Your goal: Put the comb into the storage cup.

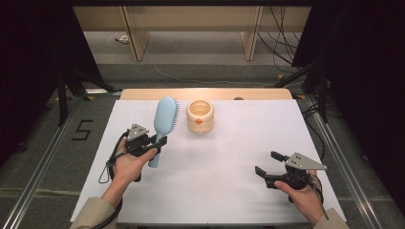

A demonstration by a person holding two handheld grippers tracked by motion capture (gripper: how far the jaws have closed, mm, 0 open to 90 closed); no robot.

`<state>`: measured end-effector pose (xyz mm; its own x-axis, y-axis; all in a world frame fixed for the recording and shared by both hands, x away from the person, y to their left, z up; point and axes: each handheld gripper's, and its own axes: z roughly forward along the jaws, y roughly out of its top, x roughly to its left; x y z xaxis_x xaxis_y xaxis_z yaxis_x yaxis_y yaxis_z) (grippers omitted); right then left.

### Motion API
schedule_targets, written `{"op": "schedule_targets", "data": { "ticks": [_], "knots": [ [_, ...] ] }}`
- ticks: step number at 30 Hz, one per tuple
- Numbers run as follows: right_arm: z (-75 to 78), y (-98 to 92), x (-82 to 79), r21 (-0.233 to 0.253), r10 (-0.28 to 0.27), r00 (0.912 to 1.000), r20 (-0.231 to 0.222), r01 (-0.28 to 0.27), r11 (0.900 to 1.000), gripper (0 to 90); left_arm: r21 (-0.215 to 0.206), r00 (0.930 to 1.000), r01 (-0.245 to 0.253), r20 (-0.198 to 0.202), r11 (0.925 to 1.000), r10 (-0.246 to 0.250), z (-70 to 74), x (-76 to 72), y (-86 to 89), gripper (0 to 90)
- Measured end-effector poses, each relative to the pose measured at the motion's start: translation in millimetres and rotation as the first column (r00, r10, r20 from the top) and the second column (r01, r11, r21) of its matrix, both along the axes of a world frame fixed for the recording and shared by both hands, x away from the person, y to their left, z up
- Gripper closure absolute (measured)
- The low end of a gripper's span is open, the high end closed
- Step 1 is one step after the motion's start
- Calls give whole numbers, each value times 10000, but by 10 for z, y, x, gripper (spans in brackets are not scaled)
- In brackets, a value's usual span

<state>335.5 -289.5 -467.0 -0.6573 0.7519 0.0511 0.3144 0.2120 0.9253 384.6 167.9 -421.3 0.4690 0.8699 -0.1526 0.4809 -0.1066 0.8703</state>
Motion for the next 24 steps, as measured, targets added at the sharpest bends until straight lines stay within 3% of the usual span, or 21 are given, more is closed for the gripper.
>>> {"op": "schedule_targets", "data": {
  "ticks": [24],
  "knots": [
    [-4,16,5,58,3,10000,-20,-2,10000,146,-38,9980,584,233,9983,-583,64,-111,-221,694]
  ]
}}
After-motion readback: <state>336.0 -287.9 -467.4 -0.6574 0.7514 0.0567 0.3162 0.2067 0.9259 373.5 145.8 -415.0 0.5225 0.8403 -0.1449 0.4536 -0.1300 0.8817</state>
